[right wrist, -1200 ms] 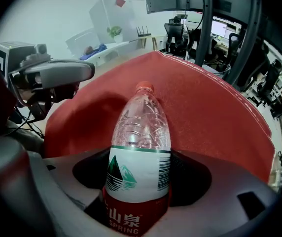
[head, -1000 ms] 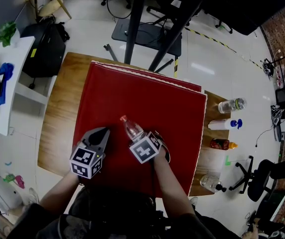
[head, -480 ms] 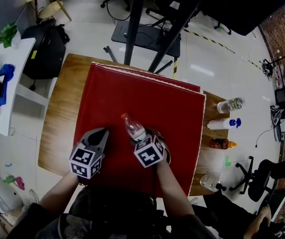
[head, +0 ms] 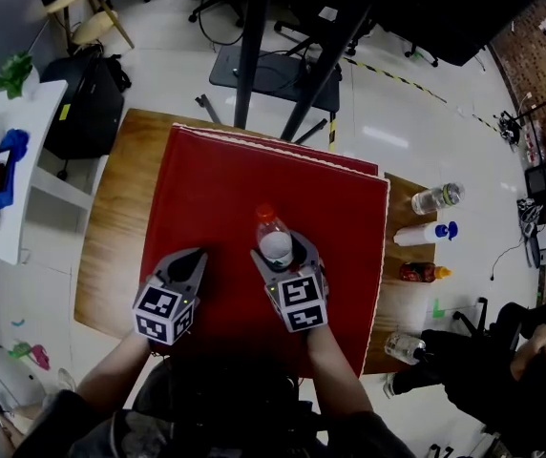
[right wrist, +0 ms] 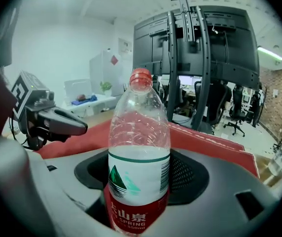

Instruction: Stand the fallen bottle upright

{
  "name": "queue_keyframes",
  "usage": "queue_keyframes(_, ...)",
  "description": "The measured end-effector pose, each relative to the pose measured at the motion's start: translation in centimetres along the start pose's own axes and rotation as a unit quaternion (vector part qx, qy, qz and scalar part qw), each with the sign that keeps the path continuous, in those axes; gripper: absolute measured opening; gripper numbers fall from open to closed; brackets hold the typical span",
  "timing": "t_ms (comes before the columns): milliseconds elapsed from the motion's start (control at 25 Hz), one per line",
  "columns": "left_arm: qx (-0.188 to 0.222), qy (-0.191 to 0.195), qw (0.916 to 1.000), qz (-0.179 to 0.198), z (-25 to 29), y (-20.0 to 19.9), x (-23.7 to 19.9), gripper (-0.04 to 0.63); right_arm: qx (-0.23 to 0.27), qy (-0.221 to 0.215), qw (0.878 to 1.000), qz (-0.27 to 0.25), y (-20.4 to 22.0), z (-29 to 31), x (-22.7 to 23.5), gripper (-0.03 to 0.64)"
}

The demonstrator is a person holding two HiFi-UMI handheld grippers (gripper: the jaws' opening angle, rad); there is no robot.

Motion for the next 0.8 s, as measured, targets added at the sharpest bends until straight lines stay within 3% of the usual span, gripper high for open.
queue_keyframes(240, 0.011, -0.008, 0.9999, -0.004, -0.2, -0.3, 0.4, 0.04, 0.075, 0.063, 0.995, -0.028, -1.8, -2.1, 1.2, 0.321)
queue_keyframes(560, 0.005, -0.006, 1.0, 0.004, -0.4, 0.2, 1.5, 0.04, 0.143, 0.095, 0.983, 0.07, 0.6, -3.4, 2.3, 0.318)
queue_keyframes(800, 0.003, -0.01, 0.9999, 0.009, -0.6, 1.0, 1.7, 0.04, 0.171, 0.106, 0.977, 0.076, 1.4, -4.5, 2.4, 0.319)
Point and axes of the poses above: the fingertips, and each gripper's own axes: z forward along the fingers, x to its right, y out of its underside, the point moved 1 cm from there along -z, backward along the fingers, and after that the axes turned 14 degrees about -z, right-handed, at the moved point
